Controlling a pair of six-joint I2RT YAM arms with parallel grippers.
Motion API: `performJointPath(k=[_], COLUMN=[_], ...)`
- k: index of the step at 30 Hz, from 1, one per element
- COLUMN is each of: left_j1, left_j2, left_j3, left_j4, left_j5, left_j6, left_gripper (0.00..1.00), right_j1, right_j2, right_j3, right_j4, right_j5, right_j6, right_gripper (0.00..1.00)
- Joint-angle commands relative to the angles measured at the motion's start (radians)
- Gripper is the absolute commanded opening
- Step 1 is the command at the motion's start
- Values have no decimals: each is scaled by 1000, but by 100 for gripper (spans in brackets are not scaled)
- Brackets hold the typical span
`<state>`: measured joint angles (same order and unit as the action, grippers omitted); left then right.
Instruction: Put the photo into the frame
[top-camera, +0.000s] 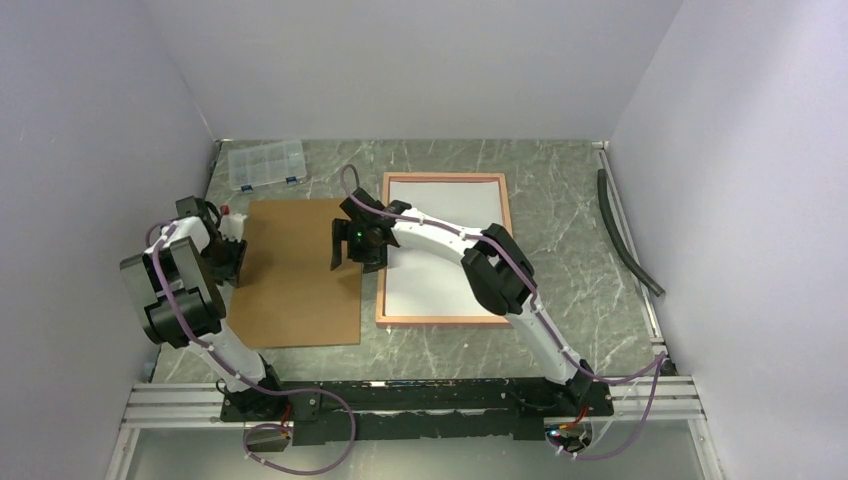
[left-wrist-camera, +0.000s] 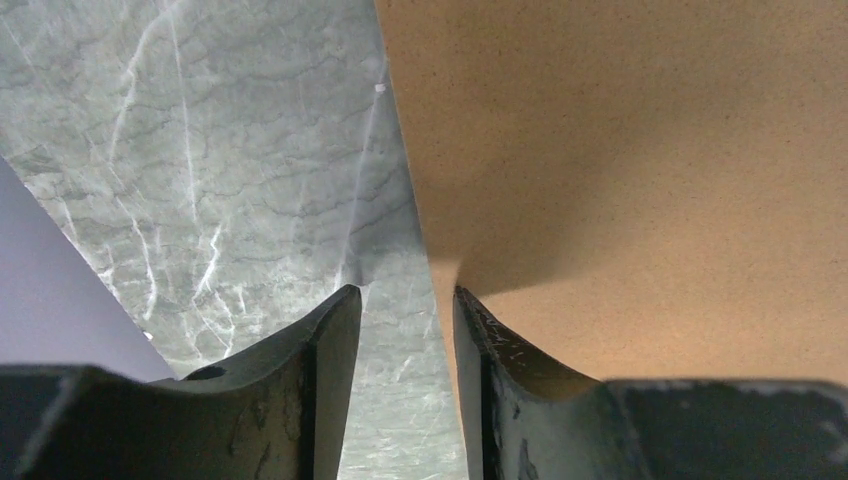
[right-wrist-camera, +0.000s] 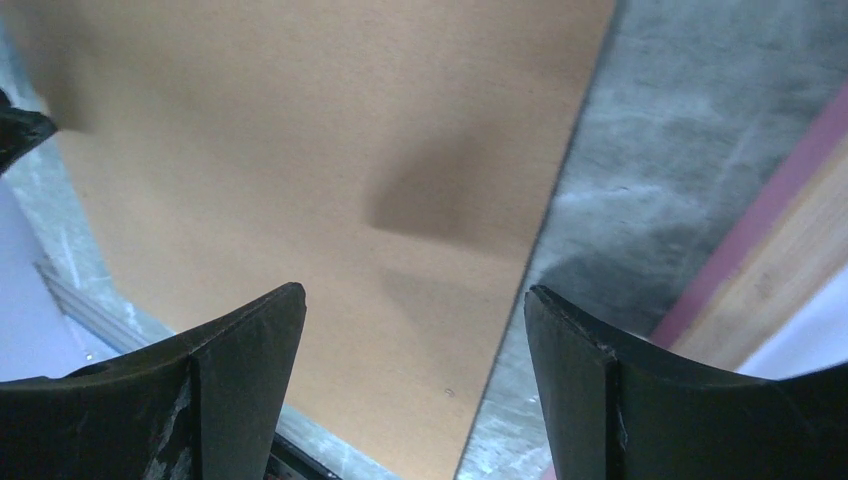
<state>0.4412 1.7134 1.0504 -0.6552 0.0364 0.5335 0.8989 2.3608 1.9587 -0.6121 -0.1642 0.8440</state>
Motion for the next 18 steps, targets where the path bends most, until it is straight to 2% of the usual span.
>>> performJointPath(k=[1, 4, 6, 13, 18], left_j1=[-17, -29, -39, -96, -127], left_j2=[38, 34, 26, 31, 21], left_j3=[-12, -22, -29, -39, -54], left_j4=[-13, -7, -8, -36, -41], left_j5=[59, 80, 99, 130, 137], left_j6=[-52, -60, -71, -90, -89], left_gripper=[43, 24, 17, 17, 16], right_j1=[0, -7, -11, -28, -28], right_j2=[29, 21, 2, -121, -213], right_j3=[-13, -39, -51, -114, -163], right_j4=[117, 210, 267, 467, 526], right_j5=[-71, -133, -158, -246, -264], right_j6=[54, 102, 125, 215, 241], right_gripper=[85, 84, 84, 82, 81])
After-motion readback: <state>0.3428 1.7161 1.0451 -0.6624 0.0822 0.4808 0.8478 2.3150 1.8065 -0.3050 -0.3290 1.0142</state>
